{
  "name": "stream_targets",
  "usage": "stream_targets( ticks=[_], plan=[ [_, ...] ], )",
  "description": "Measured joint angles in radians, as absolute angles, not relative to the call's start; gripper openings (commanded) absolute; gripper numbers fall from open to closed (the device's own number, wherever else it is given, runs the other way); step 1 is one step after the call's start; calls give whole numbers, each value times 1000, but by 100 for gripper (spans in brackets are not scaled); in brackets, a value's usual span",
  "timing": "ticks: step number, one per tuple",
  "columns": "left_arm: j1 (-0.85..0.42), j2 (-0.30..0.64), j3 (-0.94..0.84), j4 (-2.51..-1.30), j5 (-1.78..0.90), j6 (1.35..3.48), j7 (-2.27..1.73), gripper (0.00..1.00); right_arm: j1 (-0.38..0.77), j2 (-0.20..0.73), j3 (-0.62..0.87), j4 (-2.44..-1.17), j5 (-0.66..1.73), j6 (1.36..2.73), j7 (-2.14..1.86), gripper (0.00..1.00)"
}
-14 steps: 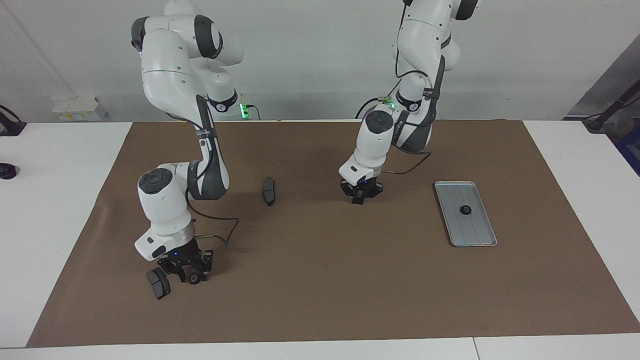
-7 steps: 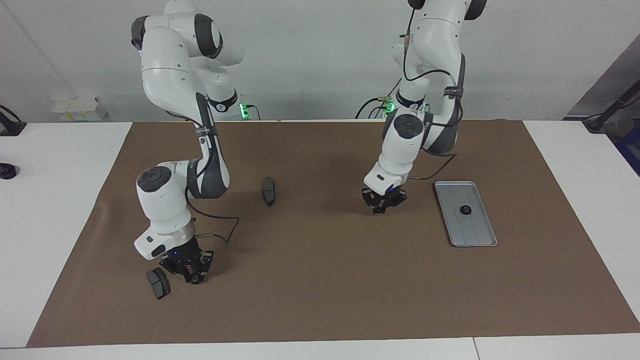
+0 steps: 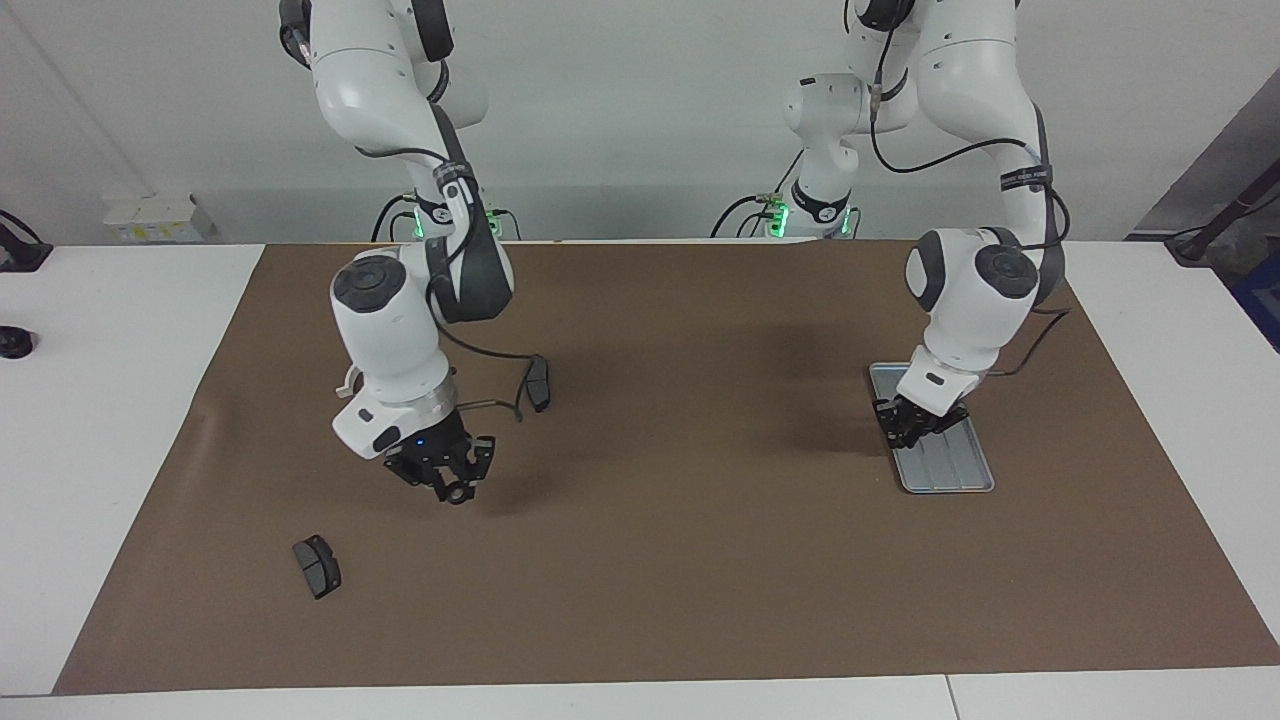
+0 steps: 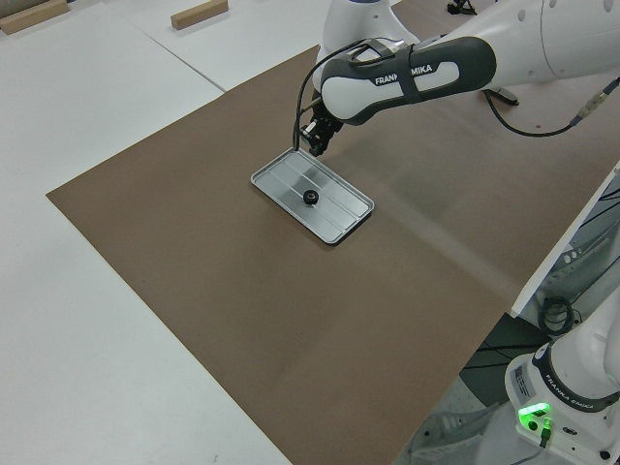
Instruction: Pick bearing gear from pile to tray
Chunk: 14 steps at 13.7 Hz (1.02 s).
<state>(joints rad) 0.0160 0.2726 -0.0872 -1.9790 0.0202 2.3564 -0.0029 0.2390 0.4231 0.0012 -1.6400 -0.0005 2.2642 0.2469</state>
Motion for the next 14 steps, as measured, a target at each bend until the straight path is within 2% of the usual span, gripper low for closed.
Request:
stream_targets(
  ticks=[2, 4, 5, 6, 9, 12, 14],
  plan=[
    [46, 272, -88, -1994, 20, 2356, 38, 7, 331, 411, 2, -1652, -5, 2254, 396, 1],
    [60, 272, -88, -2016, 20, 2358, 55, 44, 417, 411, 2, -1652, -30, 2255, 543, 1],
    [64, 271, -88, -2024, 20, 2359, 58, 57, 459, 411, 2, -1652, -45, 2255, 607, 1],
    [65, 271, -88, -2026, 20, 2359, 59, 61, 501, 411, 3, -1652, -62, 2255, 668, 1],
    [66, 265, -90, -2024, 20, 2364, 59, 61, 628, 431, 3, -1648, -81, 2258, 839, 1],
    [65, 263, -100, -2000, 18, 2369, 56, 60, 733, 496, 2, -1632, -116, 2264, 962, 1],
    [45, 263, -113, -1983, 9, 2370, 26, 60, 774, 545, 2, -1616, -125, 2302, 995, 5]
  ],
)
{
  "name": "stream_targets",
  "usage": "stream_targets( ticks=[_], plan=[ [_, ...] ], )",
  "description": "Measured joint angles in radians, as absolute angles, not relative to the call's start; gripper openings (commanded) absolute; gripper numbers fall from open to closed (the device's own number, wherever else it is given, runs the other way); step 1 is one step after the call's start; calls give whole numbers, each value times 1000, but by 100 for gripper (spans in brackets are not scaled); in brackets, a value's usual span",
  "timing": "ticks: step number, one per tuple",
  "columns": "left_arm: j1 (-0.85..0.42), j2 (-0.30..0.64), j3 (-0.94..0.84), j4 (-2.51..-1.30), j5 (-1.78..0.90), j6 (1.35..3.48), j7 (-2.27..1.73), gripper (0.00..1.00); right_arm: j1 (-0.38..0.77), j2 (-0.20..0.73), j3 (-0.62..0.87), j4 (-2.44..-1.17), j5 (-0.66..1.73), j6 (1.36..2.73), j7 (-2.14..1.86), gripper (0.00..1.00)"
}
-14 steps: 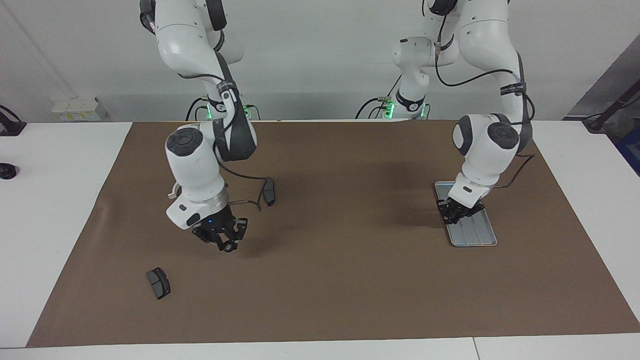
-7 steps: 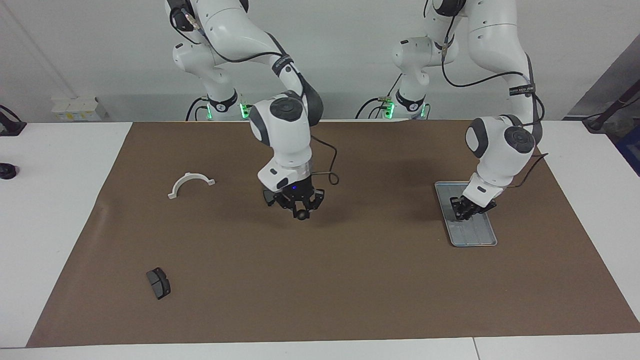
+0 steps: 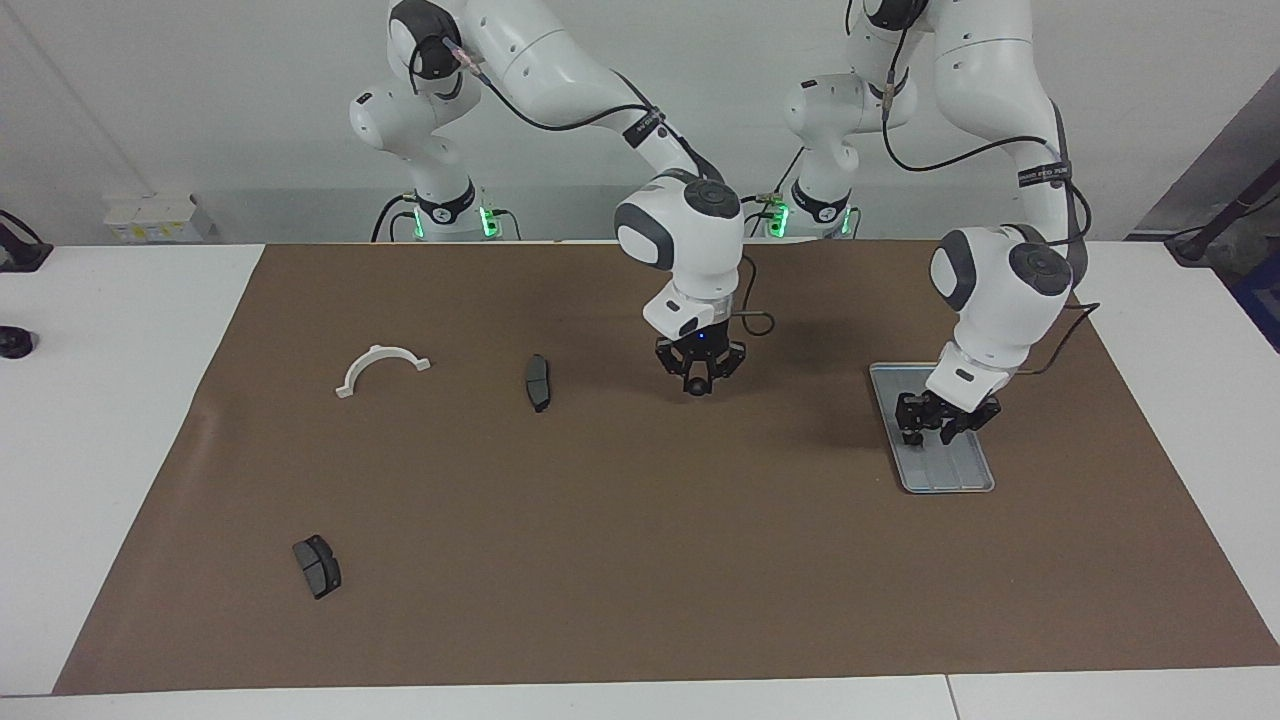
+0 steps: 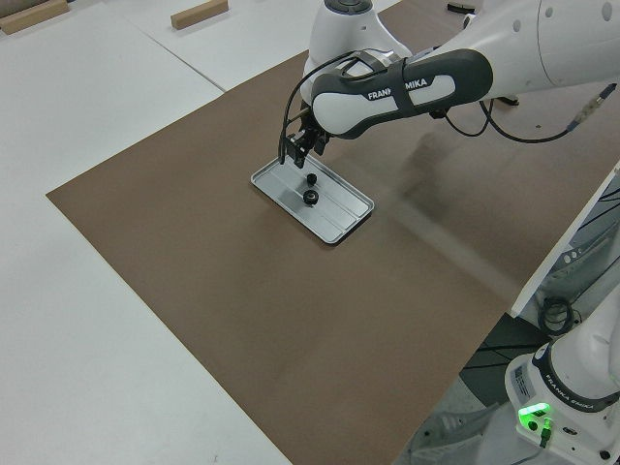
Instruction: Pick bearing gear from pile to tray
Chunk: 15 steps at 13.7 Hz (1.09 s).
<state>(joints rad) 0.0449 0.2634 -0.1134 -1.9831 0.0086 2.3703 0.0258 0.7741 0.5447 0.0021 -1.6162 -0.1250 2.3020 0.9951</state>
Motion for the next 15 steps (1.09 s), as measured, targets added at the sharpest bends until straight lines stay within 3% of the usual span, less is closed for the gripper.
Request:
stream_targets(
  ticks=[1, 2, 3, 10, 15],
  plan=[
    [27, 263, -117, -1978, 7, 2374, 0, 60, 786, 558, 2, -1613, -125, 2333, 995, 19],
    [4, 264, -119, -1977, 7, 2385, -27, 60, 795, 565, 2, -1613, -125, 2348, 995, 65],
    [-21, 264, -119, -1976, 7, 2401, -56, 60, 803, 568, 2, -1613, -125, 2350, 995, 100],
    [-199, 265, -122, -1976, 6, 2424, -236, 58, 763, 540, -25, -1610, -125, 2355, 995, 100],
    [-344, 270, -122, -1987, 5, 2422, -335, 56, 560, 317, -28, -1721, -126, 2315, 899, 100]
  ],
)
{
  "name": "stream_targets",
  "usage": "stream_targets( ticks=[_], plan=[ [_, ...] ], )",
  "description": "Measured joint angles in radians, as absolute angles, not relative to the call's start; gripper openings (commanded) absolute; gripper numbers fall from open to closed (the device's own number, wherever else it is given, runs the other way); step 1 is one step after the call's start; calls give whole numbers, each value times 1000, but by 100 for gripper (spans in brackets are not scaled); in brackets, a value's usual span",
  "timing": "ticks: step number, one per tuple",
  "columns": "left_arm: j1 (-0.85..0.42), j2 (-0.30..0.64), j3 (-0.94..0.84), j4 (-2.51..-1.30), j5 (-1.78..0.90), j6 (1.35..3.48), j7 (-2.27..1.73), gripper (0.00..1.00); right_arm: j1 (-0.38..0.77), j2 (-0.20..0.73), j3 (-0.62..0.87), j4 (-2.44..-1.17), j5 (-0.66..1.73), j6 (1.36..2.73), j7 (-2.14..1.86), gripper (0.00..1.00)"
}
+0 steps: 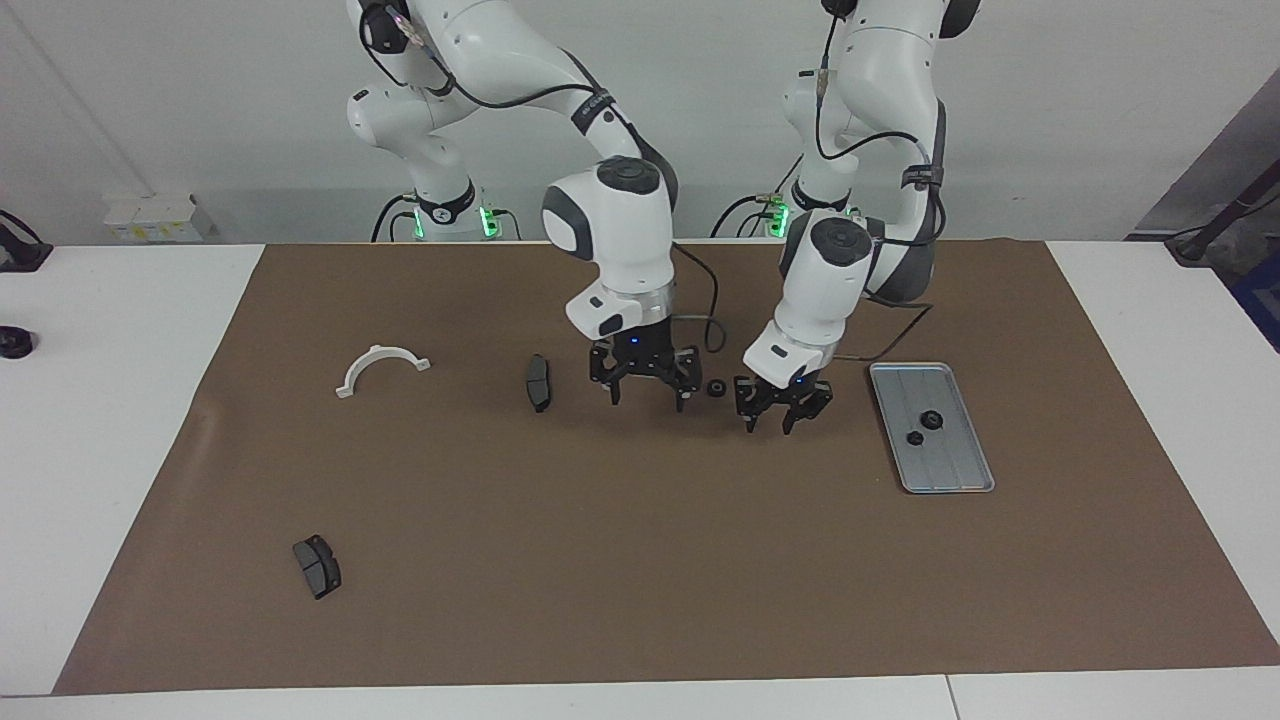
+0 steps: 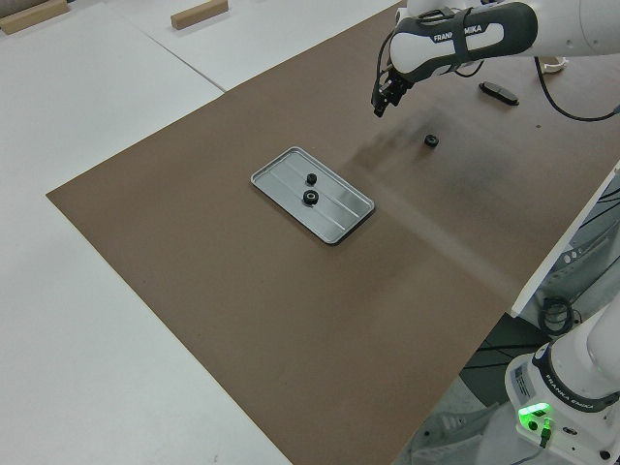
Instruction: Pick bearing gear from pile to tray
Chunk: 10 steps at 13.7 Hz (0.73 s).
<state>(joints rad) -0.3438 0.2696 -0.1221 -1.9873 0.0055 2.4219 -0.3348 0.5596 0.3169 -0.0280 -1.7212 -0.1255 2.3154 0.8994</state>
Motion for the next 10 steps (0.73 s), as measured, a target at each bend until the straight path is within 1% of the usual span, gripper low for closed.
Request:
stream_targets(
  ticks=[2, 3, 6, 10],
  plan=[
    [-392, 279, -121, -2005, 5, 2422, -362, 56, 486, 238, -28, -1755, -126, 2254, 839, 100],
    [-407, 281, -121, -2015, 5, 2422, -366, 54, 452, 206, -28, -1761, -125, 2229, 806, 100],
    [-429, 281, -121, -2057, 5, 2421, -367, 50, 354, 118, -27, -1764, -105, 2120, 679, 100],
    [-435, 272, -120, -2101, 5, 2421, -373, 43, 226, 36, -27, -1758, -52, 1982, 443, 100]
  ],
)
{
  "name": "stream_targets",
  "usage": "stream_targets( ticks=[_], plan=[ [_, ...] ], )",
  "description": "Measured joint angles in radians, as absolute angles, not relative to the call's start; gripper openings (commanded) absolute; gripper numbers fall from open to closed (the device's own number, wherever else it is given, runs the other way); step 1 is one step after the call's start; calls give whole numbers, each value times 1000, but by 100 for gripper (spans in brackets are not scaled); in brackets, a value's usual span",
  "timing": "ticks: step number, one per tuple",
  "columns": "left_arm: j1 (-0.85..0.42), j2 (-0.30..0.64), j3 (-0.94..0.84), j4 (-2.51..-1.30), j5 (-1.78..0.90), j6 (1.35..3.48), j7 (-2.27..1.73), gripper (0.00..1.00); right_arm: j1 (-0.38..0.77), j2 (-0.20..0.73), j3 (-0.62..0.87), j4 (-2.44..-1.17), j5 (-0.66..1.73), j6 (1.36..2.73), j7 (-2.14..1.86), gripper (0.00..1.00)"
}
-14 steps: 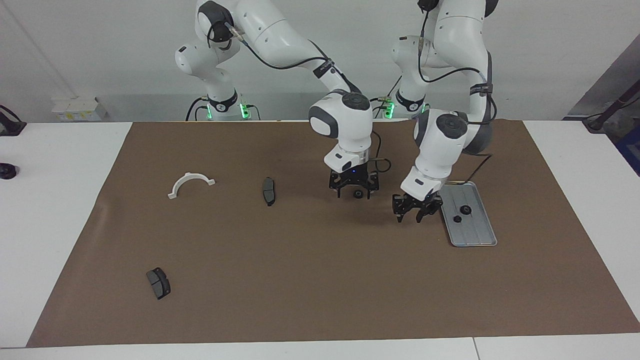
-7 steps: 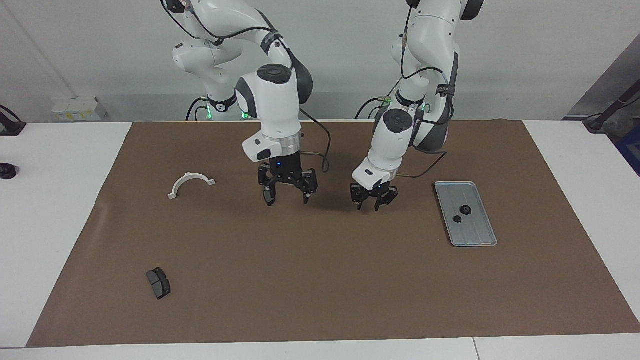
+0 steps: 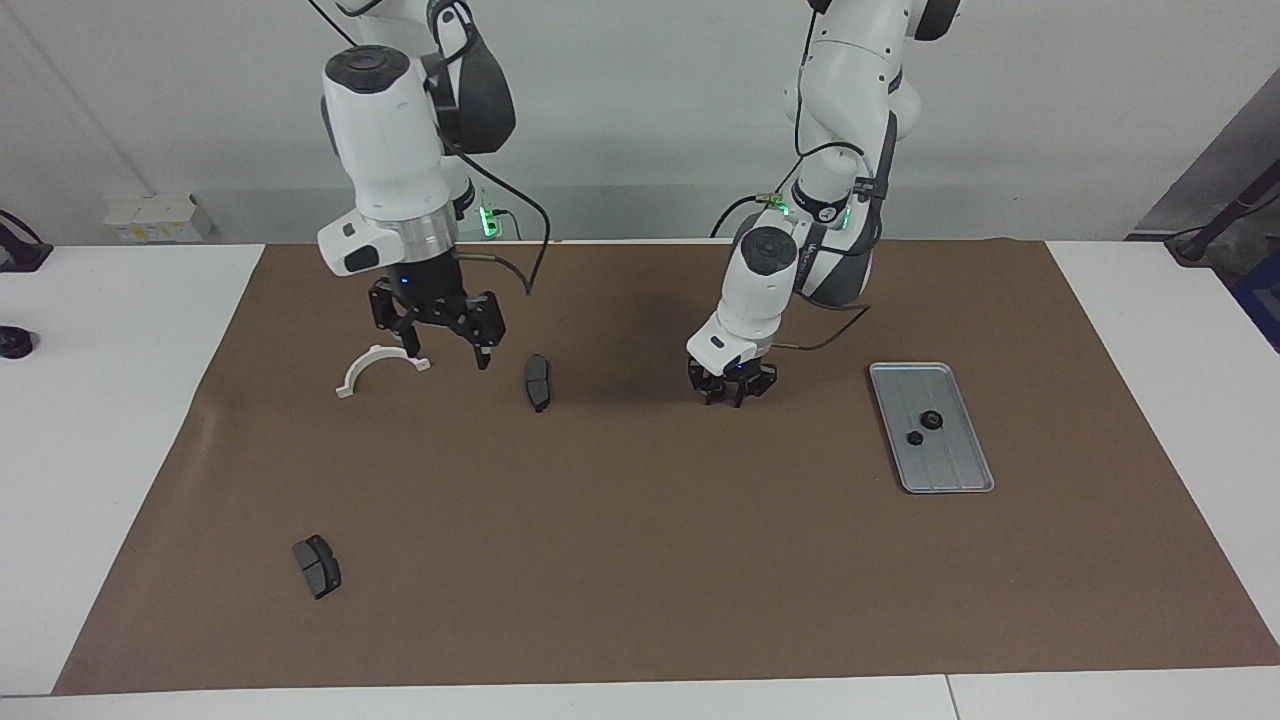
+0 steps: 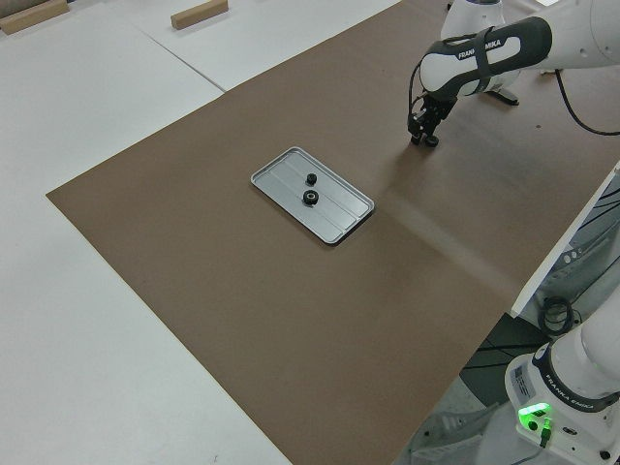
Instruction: Pick bearing gear from pile to tray
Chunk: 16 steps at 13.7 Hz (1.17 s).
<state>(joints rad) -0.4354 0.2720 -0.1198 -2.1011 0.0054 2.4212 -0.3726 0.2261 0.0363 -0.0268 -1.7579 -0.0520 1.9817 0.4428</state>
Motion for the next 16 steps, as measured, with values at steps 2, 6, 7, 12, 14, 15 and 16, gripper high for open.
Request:
stream_targets(
  ticks=[2, 6, 7, 12, 14, 15, 16],
  plan=[
    [-441, 270, -120, -2103, 5, 2416, -387, 41, 167, 22, -27, -1738, -49, 1913, 341, 100],
    [-459, 264, -121, -2104, 5, 2377, -418, 41, 87, 10, -27, -1690, -22, 1813, 225, 100],
    [-465, 263, -121, -2104, 5, 2372, -426, 41, 71, 8, -27, -1677, -20, 1802, 201, 100],
    [-476, 261, -121, -2104, 5, 2353, -451, 20, 29, 14, -27, -1579, -20, 1652, 172, 100],
    [-476, 259, -121, -2104, 5, 2342, -451, 8, 29, 22, -25, -1546, -19, 1610, 172, 100],
    [-476, 258, -121, -2104, 5, 2338, -451, 5, 29, 27, -24, -1538, -20, 1597, 172, 100],
    [-476, 258, -121, -2104, 5, 2336, -451, 4, 30, 31, -23, -1534, -20, 1580, 172, 100]
  ],
)
